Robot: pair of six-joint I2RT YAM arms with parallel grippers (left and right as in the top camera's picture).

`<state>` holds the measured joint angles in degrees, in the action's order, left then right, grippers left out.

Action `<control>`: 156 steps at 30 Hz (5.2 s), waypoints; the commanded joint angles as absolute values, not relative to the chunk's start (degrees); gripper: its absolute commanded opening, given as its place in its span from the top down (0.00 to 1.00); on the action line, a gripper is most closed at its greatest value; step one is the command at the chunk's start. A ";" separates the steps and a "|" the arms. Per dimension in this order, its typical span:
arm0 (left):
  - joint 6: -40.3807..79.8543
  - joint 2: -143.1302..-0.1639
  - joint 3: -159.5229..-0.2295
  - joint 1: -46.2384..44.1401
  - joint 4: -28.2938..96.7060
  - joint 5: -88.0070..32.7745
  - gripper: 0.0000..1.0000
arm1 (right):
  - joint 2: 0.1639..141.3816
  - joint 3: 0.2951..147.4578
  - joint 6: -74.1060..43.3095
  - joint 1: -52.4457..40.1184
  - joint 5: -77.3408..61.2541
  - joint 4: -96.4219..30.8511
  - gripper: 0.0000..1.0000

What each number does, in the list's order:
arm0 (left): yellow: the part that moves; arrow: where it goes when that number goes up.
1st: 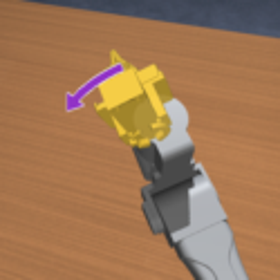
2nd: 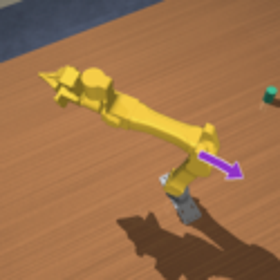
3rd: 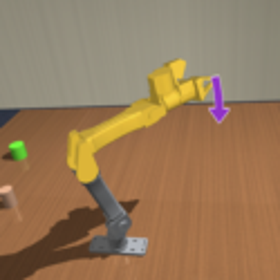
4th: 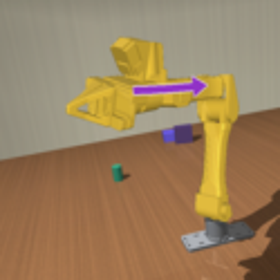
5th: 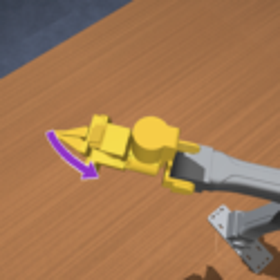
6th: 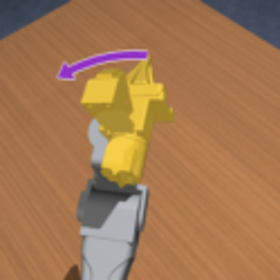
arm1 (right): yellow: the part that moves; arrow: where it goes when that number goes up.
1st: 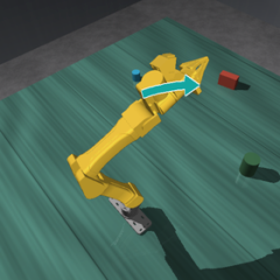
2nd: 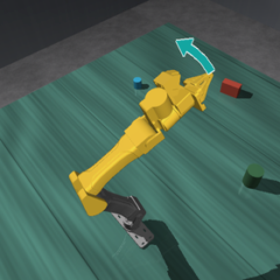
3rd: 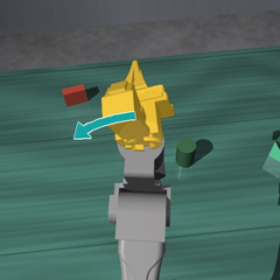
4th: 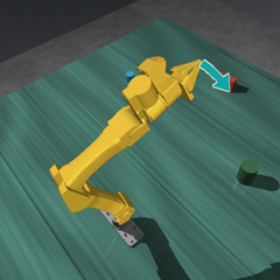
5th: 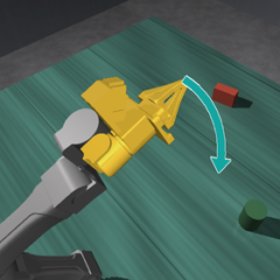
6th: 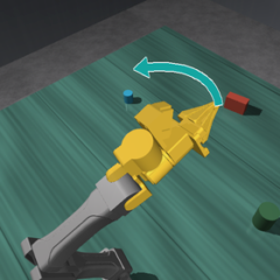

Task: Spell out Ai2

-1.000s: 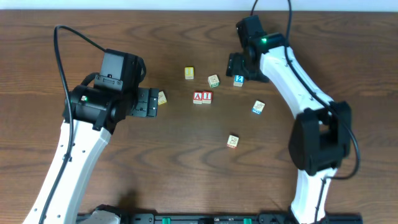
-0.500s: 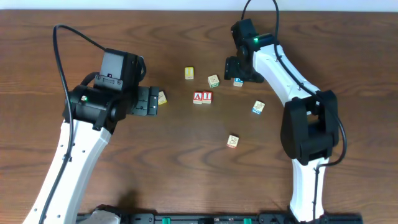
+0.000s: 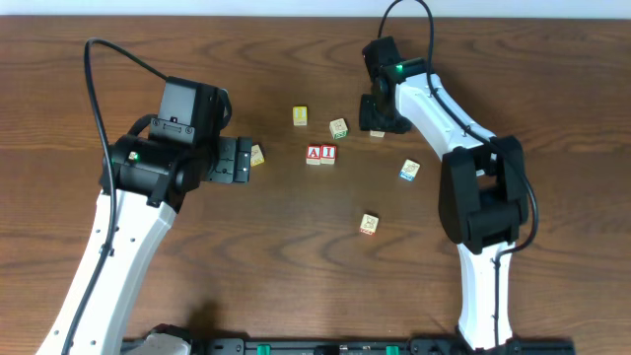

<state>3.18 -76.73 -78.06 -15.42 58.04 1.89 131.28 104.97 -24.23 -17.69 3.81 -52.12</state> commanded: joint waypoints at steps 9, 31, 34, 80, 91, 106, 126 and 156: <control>3.86 -76.75 -77.89 -15.35 58.04 1.89 0.05 | 131.39 106.04 -24.86 -17.54 4.25 -52.36 0.70; 3.86 -76.75 -77.89 -15.35 58.48 1.85 0.04 | 106.06 106.08 -25.65 -17.69 3.20 -62.96 0.86; 3.86 -76.75 -77.89 -15.35 59.22 1.85 0.05 | 101.58 106.06 -26.20 -17.78 3.84 -66.74 0.93; 4.54 -76.77 -77.89 -15.35 61.45 -0.05 0.04 | 103.15 75.05 -38.50 -29.80 5.65 -41.30 0.77; 4.51 -76.77 -77.89 -15.35 60.99 -0.03 0.05 | 110.02 76.84 -37.63 -28.25 3.18 -35.88 0.76; 4.93 -76.82 -77.89 -15.35 60.73 -0.03 0.05 | 111.09 76.84 -36.80 -28.10 4.49 -33.36 0.77; 4.95 -76.82 -77.89 -15.35 60.36 -0.03 0.05 | 113.60 76.84 -36.80 -28.25 4.25 -31.46 0.66; 5.26 -76.82 -77.89 -15.38 60.40 -0.05 0.05 | 113.58 83.81 -37.69 -25.78 12.27 -42.52 0.90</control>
